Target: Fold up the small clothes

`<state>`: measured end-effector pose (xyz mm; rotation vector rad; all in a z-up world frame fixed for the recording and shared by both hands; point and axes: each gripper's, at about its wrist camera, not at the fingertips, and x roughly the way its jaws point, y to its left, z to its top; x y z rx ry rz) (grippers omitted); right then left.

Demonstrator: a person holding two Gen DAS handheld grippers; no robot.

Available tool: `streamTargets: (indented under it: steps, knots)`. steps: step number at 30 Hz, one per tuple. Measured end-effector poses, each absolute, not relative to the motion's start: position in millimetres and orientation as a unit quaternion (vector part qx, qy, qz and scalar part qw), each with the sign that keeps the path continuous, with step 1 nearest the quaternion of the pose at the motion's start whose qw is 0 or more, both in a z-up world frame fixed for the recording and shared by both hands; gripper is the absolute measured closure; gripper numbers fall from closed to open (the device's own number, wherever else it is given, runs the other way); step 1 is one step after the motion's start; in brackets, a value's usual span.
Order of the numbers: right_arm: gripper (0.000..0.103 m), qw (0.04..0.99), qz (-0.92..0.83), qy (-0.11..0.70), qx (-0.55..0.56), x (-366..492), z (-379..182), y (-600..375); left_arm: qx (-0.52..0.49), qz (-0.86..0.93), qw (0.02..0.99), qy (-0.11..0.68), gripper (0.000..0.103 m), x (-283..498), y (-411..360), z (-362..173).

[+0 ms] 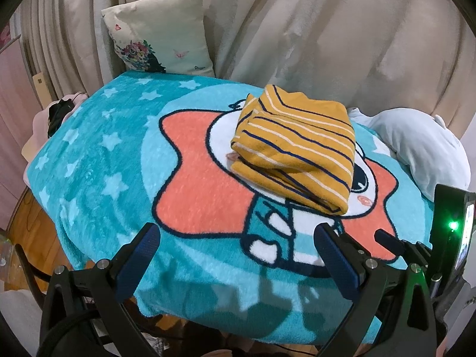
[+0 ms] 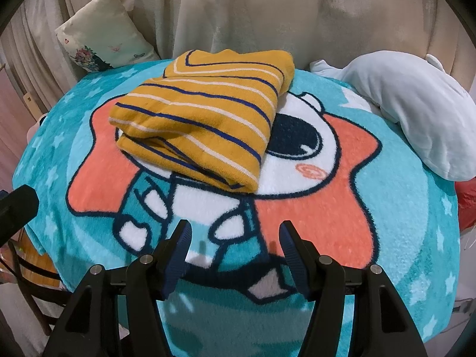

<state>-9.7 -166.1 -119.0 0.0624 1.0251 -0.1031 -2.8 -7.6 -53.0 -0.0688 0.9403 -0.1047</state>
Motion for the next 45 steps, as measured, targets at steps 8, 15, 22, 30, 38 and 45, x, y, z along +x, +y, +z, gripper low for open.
streamTargets:
  steps: [8,15,22,30,38,45]
  knots:
    - [0.037,0.87,-0.049,0.49,0.029,-9,-118,-165,-0.035,-0.059,0.895,0.441,0.0,-6,-8,-48]
    - [0.037,0.872,-0.052,0.486,0.026,-6,-116,-163,-0.035,-0.053,0.893,0.446,0.0,-2,-4,-49]
    - [0.037,0.87,-0.06,0.489,0.017,-1,-119,-162,-0.033,-0.04,0.896,0.442,0.0,0,-1,-49]
    - [0.037,0.868,-0.059,0.493,0.019,3,-123,-162,-0.042,-0.028,0.896,0.441,0.0,5,4,-51]
    - [0.037,0.871,-0.055,0.489,0.009,12,-123,-161,-0.048,-0.037,0.892,0.448,0.0,11,3,-55]
    - [0.035,0.872,-0.048,0.487,0.007,17,-123,-157,-0.046,-0.051,0.889,0.453,0.0,15,-1,-57]
